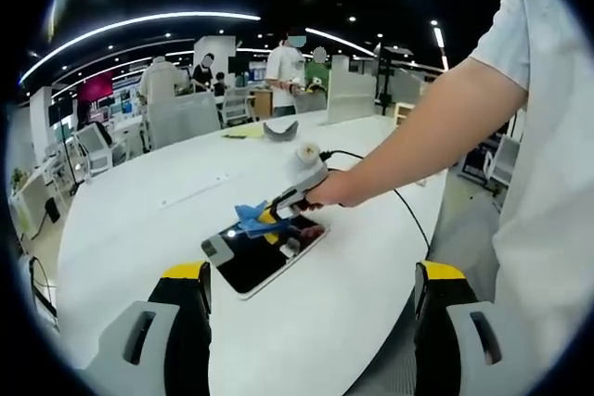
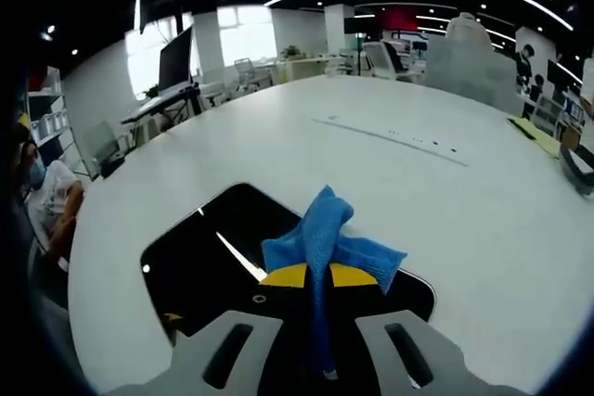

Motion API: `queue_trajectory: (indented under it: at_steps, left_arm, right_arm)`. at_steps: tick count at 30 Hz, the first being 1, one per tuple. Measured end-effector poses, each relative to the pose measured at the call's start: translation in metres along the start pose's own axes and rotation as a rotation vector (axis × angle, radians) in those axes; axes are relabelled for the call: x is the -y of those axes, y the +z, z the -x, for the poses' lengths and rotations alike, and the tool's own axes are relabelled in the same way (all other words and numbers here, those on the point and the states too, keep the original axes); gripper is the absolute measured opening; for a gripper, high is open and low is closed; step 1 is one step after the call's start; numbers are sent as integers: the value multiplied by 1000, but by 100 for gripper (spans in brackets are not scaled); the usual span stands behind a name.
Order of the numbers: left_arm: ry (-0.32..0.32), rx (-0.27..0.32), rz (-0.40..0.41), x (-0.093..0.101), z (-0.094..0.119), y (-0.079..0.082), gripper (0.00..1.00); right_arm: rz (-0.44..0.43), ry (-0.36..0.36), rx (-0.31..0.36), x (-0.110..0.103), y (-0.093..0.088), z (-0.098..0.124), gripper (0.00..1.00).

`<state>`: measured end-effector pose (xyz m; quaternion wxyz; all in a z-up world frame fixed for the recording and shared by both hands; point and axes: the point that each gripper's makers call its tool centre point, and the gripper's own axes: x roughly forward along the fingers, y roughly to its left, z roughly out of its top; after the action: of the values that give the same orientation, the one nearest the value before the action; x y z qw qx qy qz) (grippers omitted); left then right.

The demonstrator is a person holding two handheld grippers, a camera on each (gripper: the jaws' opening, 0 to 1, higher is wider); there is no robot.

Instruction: Wipe the mirror surface with the cleaning cloth until all visible marks leave the cleaned area.

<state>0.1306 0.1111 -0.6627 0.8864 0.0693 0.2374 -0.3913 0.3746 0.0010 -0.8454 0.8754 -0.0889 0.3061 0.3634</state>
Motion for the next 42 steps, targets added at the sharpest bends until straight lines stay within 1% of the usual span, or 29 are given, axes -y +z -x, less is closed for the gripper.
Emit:
queue_trajectory:
  at_steps: [8,17,26,29,36,39,42]
  left_arm:
    - [-10,-3,-12,6,-3,1,91]
    - [-8,-3,-17,7,-2,0,91]
    - [-17,0,-28,12,-8,4,91]
    - [-22,8,-26,14,-10,6,91]
    - [-28,-4,-32,17,-12,3,90]
    - [-26,-9,-24,16,-12,0,90]
    - [-27,-5,-22,15,-11,0,90]
  right_arm:
    - [-10,-19,7,7,-6,9,2]
    - [-18,-40,10,14,-12,19,2]
    - [-32,-59,9,22,-19,29,2]
    - [-35,-62,17,23,-20,32,2]
    - [-55,-68,32,28,-23,34,2]
    - [-81,-77,51,30,-25,36,2]
    - [-102,-84,64,29,-25,37,2]
